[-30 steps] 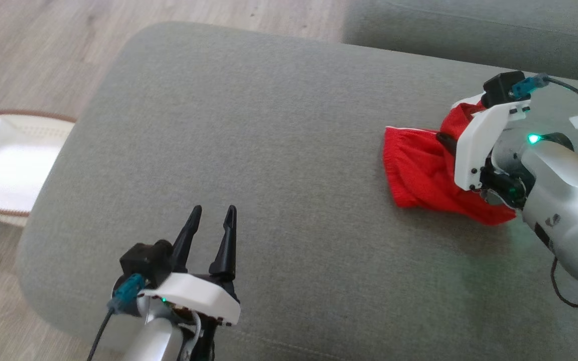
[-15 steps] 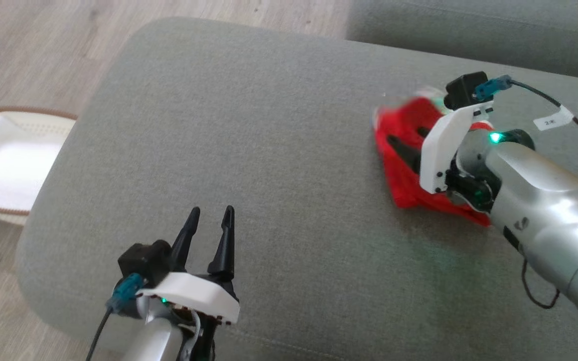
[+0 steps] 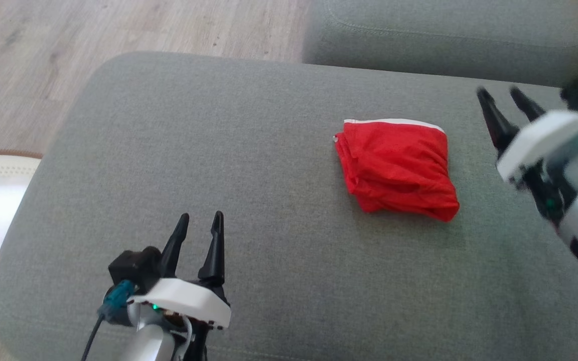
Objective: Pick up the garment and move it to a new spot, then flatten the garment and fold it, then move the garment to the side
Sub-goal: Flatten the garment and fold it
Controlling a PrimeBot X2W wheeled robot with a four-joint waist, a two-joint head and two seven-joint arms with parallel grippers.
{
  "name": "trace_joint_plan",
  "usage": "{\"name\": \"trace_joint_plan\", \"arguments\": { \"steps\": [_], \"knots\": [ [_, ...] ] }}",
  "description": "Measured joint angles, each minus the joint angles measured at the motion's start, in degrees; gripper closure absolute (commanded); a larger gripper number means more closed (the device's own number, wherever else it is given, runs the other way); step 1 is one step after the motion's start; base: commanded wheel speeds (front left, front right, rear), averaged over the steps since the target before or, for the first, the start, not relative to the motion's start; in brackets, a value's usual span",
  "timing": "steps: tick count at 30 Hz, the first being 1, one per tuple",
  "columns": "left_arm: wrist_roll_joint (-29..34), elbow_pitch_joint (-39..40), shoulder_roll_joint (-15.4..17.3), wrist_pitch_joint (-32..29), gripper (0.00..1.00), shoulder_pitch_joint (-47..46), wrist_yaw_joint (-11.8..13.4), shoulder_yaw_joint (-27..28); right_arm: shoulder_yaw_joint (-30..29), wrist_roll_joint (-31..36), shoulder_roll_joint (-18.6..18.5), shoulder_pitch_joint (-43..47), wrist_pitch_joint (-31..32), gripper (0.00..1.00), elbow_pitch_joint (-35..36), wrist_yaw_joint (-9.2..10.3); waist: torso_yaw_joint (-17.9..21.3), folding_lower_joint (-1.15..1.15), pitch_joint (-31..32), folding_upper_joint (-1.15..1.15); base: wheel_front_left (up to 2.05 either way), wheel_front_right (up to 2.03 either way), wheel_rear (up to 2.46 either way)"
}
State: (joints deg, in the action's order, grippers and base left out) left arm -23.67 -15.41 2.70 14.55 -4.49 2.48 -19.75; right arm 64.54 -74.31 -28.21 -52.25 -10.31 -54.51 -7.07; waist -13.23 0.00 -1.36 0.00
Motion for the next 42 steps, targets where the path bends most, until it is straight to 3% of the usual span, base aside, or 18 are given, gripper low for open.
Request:
{"name": "trace_joint_plan", "arguments": {
  "steps": [10,13,19,23,27,33,42],
  "knots": [
    [1.6,1.3,0.0,0.0,0.0,0.5,-0.5,1.0,-5.2,-1.3,-0.3,4.0,-3.9,0.0,-0.5,0.0,0.0,0.0,1.2,0.0,0.0,0.0,0.0],
    [2.1,2.2,0.1,0.0,0.0,1.6,-0.5,2.6,-13.0,1.7,-1.2,5.3,-3.9,0.0,2.9,0.0,0.8,0.0,1.6,0.0,0.0,0.0,0.0],
    [5.4,4.6,0.0,0.0,0.0,2.3,-0.5,5.2,-34.4,18.2,-2.7,16.6,-4.1,0.0,14.6,0.0,3.4,0.0,2.5,0.0,0.0,0.0,0.0],
    [7.1,6.1,0.0,0.0,0.0,3.4,-0.5,6.7,-45.6,28.9,1.1,30.1,-4.1,0.0,23.9,0.0,5.2,0.0,2.8,0.0,0.0,0.0,0.0],
    [9.1,7.0,0.0,0.0,0.0,4.3,-0.5,7.9,-52.5,37.1,6.2,40.8,-4.1,0.0,32.9,0.0,6.9,0.0,3.0,0.0,0.0,0.0,0.0],
    [12.1,8.0,0.1,0.0,0.0,4.3,-0.4,9.5,-57.9,44.5,11.6,49.9,-4.1,0.0,40.5,0.0,9.0,0.0,3.1,0.0,0.0,0.0,0.0],
    [14.1,6.9,0.0,0.0,0.0,4.3,-0.4,9.5,-61.2,50.4,15.6,53.2,-4.1,0.0,42.6,0.0,11.2,0.0,3.0,0.0,0.0,0.0,0.0]
  ]
}}
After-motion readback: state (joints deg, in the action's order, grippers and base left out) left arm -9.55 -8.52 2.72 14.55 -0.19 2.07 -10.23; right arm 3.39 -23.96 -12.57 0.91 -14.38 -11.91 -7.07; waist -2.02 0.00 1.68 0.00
